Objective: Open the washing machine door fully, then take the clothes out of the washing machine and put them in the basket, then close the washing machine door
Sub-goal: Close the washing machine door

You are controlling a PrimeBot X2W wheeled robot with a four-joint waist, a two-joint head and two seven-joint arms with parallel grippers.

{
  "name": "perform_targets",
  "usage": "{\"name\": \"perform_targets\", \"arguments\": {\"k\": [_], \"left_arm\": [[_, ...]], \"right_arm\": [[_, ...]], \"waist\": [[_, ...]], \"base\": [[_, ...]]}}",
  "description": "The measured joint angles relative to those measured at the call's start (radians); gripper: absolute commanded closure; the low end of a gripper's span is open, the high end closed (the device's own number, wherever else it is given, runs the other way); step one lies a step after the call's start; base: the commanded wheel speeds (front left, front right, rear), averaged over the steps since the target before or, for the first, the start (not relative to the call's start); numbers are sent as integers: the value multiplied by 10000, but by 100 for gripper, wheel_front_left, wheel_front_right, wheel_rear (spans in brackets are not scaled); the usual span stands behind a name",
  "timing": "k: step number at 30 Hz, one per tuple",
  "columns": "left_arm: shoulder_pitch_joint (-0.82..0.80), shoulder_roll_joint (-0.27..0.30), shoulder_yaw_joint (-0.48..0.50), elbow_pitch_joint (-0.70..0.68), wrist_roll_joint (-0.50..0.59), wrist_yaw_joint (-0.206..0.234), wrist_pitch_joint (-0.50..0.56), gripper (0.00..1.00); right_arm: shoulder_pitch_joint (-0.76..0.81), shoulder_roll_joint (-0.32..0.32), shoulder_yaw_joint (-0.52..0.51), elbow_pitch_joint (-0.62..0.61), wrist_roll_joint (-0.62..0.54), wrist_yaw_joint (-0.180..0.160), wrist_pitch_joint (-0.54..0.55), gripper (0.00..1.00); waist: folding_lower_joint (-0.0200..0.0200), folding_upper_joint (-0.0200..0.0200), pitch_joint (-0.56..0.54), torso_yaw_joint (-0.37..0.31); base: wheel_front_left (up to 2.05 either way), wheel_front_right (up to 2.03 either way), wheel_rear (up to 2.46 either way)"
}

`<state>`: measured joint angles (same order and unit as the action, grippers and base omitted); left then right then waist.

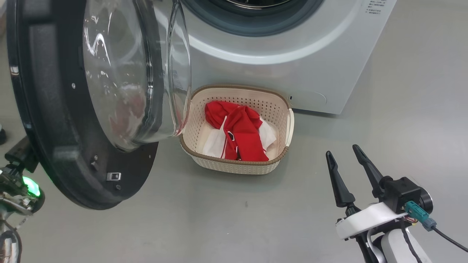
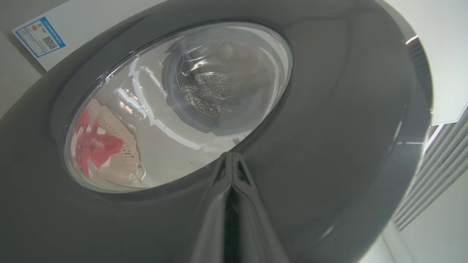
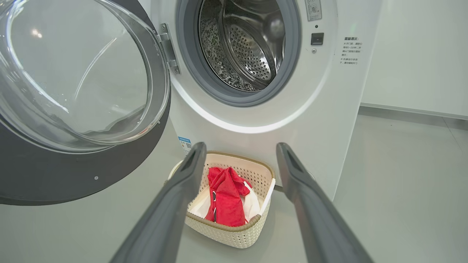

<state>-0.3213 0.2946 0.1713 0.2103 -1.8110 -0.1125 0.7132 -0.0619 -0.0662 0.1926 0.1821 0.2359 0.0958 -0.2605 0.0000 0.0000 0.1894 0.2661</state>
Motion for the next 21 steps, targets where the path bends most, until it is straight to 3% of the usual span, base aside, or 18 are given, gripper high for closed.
{"name": "perform_targets", "arguments": {"k": [21], "left_arm": [[187, -257, -767, -1866, -209, -73, 1177, 100]], "right_arm": [[-535, 86, 121, -130, 102, 71, 0, 0]], "waist": [[0, 0, 549, -1507]], "base": [[0, 0, 0]]}}
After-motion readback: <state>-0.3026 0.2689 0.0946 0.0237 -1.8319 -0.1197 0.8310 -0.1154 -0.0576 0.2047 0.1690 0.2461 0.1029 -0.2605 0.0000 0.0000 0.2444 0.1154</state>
